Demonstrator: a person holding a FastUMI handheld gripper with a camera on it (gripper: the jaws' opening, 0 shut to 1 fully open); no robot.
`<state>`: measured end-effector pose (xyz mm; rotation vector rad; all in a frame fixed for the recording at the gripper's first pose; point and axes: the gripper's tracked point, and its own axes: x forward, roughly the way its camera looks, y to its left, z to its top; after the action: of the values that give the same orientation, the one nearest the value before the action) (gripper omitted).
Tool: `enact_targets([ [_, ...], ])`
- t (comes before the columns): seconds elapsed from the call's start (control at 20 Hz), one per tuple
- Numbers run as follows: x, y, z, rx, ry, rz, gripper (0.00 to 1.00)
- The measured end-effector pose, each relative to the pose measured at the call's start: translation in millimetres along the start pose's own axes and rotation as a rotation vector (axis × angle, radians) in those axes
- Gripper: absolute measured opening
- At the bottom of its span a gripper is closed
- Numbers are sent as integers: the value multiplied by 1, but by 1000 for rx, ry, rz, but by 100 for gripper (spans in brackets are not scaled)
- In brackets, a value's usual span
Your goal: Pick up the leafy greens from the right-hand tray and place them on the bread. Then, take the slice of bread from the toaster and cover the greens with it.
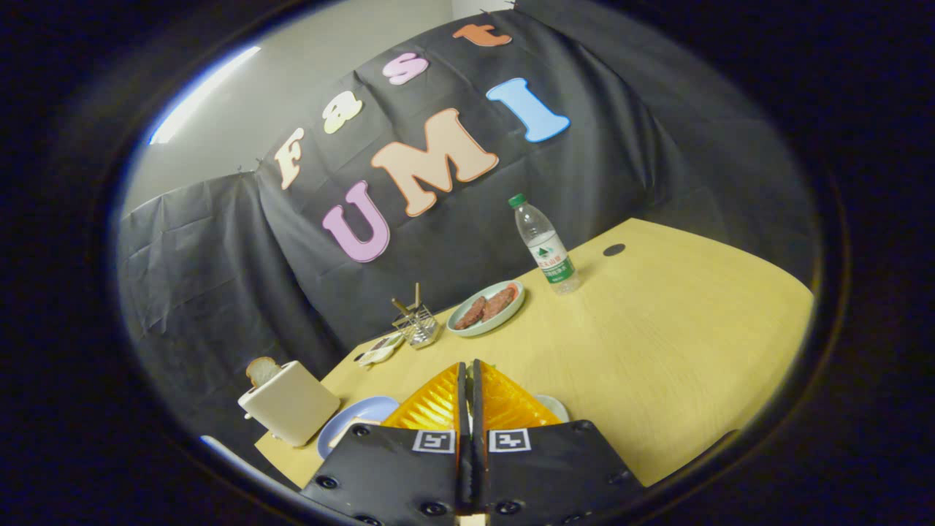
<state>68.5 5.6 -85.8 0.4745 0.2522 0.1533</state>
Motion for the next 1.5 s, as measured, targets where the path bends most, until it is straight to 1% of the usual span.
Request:
enact_targets([
  [0.2,5,46,-2,6,-9,68,3],
  [0.5,8,140,-9,40,-27,239,3],
  [0.55,11,154,-12,55,-23,258,3],
  [0.7,21,192,-34,83,13,296,3],
  [0.95,37,254,-72,138,92,393,3],
  [1.05,44,270,-90,141,127,405,3],
  [1.1,48,273,-100,136,146,399,3],
  [1.2,59,266,-122,99,180,351,3],
  [1.3,69,254,-140,52,209,283,3],
  [1.45,79,217,-153,-62,219,143,3],
  [1.5,82,209,-156,-83,229,118,3],
])
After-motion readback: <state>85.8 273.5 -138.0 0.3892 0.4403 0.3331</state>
